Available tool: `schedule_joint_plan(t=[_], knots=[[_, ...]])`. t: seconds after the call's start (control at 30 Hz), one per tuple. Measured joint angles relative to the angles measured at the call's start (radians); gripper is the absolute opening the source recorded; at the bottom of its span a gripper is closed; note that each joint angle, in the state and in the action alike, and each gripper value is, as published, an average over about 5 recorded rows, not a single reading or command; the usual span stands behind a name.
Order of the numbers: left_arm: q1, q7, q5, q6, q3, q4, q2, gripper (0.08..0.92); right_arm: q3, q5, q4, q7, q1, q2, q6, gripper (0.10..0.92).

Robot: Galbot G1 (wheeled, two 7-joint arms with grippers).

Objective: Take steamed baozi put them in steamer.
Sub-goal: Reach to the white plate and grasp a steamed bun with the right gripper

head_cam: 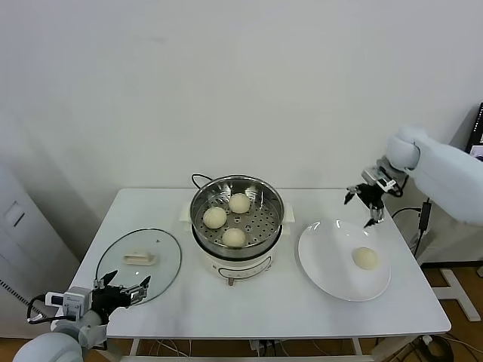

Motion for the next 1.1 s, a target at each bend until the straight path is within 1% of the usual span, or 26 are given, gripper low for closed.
schedule_joint_plan(t=[0.4,1.0,1.1], knots=[[-0.004,-0.001,0.000,0.006,0.007,-0.002,0.001,0.823,0.121,-0.057,-0.053,0.023,-0.166,-0.035,-0.046,0.823],[-0.008,-0.004,0.005,0.015,0.016,-0.007,-0.004,0.823,0.293,-0.158,-0.134,0.070,-0.329,0.001,-0.029,0.823],[-0.008,-0.004,0.005,0.014,0.015,-0.007,-0.003,0.823,0.313,-0.177,-0.147,0.074,-0.345,0.010,-0.024,0.813]])
